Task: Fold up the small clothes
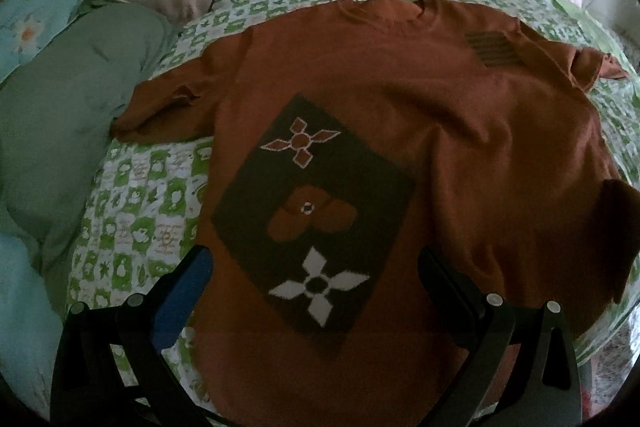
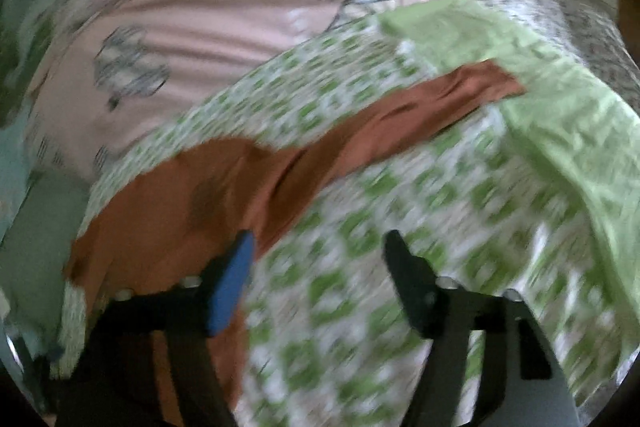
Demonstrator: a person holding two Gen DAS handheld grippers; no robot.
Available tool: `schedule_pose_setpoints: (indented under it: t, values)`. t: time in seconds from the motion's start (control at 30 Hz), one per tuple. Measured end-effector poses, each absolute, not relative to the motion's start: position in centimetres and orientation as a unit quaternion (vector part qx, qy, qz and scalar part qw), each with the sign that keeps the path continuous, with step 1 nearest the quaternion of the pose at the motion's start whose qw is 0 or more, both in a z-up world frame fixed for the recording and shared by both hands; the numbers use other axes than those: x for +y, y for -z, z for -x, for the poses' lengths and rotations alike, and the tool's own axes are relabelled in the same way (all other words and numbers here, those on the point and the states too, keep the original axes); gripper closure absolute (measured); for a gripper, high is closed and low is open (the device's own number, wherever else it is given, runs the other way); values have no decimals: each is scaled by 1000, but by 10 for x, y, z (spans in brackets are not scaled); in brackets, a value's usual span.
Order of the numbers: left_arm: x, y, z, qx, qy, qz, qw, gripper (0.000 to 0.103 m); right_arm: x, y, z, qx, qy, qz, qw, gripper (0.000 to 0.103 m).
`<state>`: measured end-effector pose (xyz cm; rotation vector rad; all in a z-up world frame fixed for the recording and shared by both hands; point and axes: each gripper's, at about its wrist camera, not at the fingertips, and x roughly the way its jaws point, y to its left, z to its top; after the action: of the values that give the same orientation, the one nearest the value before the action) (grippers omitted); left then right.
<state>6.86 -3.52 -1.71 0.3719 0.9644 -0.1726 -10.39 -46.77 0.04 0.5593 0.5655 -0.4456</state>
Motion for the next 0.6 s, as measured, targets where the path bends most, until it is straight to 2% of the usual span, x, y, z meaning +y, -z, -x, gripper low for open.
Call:
schedule_pose_setpoints:
  t: [0.13, 0.4, 0.6]
  values:
    - [-44, 22, -81, 470, 83, -177, 861, 0, -535, -3, 84, 263, 262, -293, 881, 49]
    - [-65, 29, -107, 483, 78, -183, 852, 0, -658, 19, 32, 270, 353, -338, 830, 49]
    - [-80, 36, -123, 495, 81, -182, 846, 1, -704, 49, 7, 298, 361, -371, 802, 51]
